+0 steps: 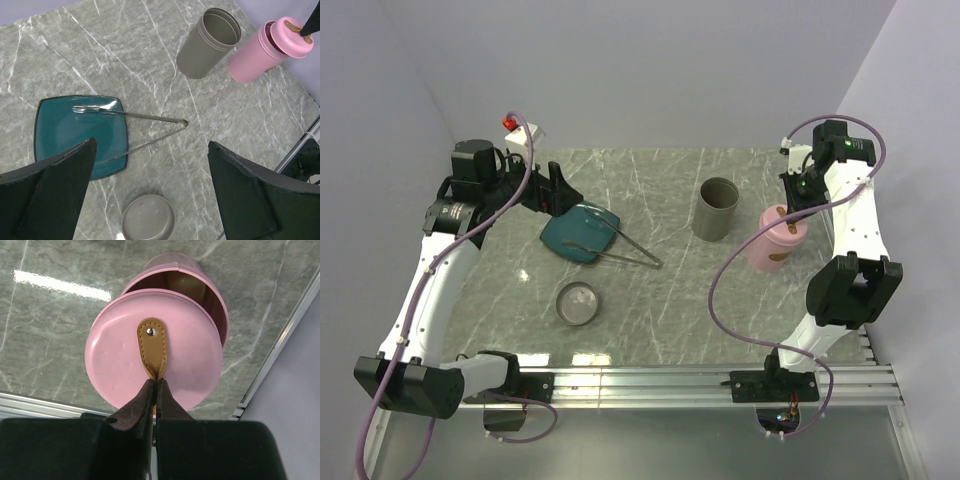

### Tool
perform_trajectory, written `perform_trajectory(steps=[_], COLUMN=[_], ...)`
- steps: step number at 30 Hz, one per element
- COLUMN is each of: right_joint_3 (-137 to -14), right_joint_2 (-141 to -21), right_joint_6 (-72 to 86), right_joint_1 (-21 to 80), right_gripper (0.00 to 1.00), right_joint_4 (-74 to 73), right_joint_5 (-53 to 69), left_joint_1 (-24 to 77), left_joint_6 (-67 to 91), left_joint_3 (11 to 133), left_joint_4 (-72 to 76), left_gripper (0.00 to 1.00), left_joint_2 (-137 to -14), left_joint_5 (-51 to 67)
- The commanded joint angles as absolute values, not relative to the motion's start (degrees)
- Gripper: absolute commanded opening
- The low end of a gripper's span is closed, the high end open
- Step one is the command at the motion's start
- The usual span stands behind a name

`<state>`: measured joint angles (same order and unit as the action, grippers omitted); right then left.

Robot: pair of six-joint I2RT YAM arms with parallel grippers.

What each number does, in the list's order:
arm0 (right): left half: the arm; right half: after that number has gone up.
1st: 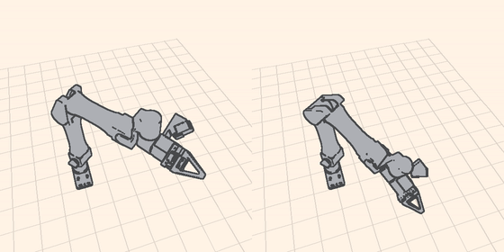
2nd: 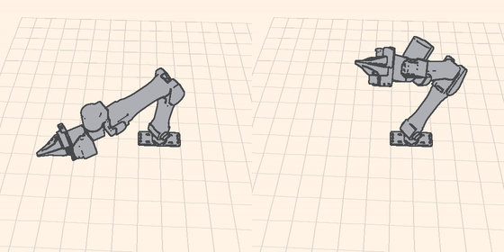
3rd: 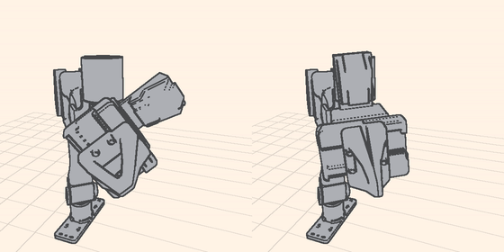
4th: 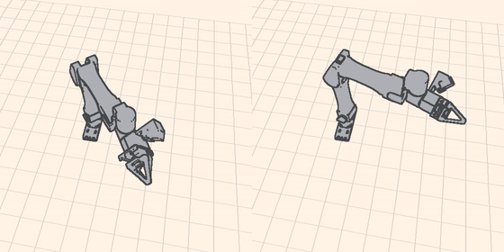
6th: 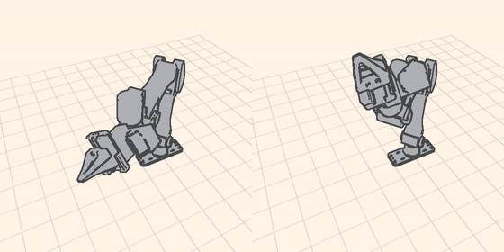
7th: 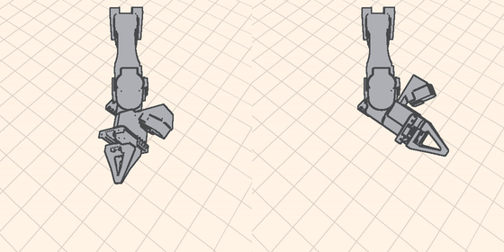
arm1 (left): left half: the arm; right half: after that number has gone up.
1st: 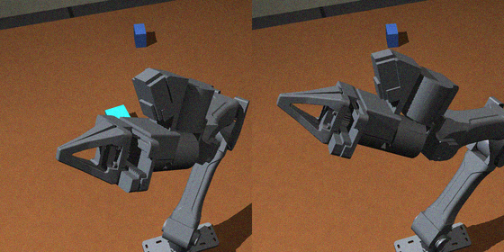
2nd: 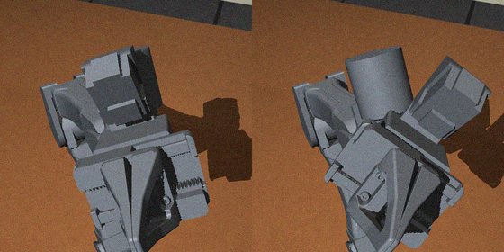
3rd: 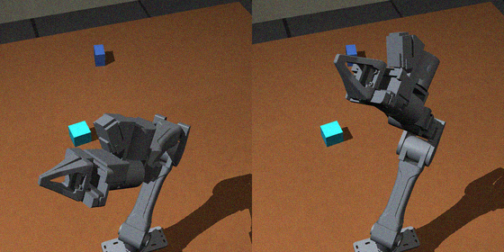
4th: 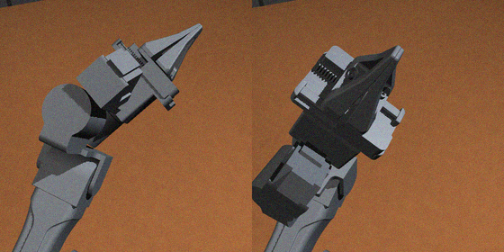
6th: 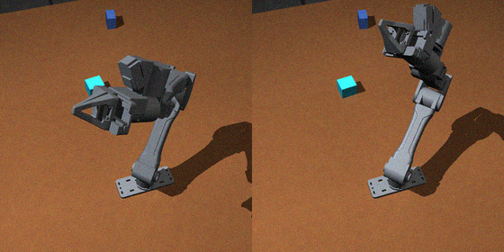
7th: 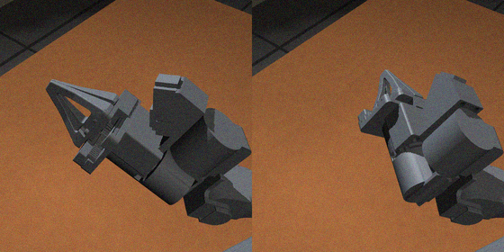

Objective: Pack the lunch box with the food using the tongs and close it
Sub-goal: Close the box lid on the packing box.

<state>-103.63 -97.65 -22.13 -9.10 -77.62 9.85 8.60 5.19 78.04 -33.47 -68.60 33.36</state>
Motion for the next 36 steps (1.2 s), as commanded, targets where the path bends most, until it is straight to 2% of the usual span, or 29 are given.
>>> perform_trajectory(steps=[1, 27, 36], right_joint_3=[-104.77, -97.74, -101.6], right_joint_2=[-97.2, -97.12, -96.85], right_joint_6=[-21.27, -21.36, -21.18], right_joint_1=[-8.79, -8.79, -9.23], right_gripper=[0.0, 0.0, 0.0], right_joint_4=[-77.52, -69.44, -69.69], right_joint_5=[8.61, 6.59, 6.33], left_joint_1=[8.61, 8.61, 8.44], left_joint_6=[4.75, 5.63, 5.54], left_joint_3=[79.01, 79.36, 78.75], left_joint_4=[-31.55, -31.55, -31.55], left_gripper=[0.99, 0.99, 0.99], left_joint_2=[-67.68, -68.12, -67.94], left_joint_5=[34.45, 35.68, 35.77])
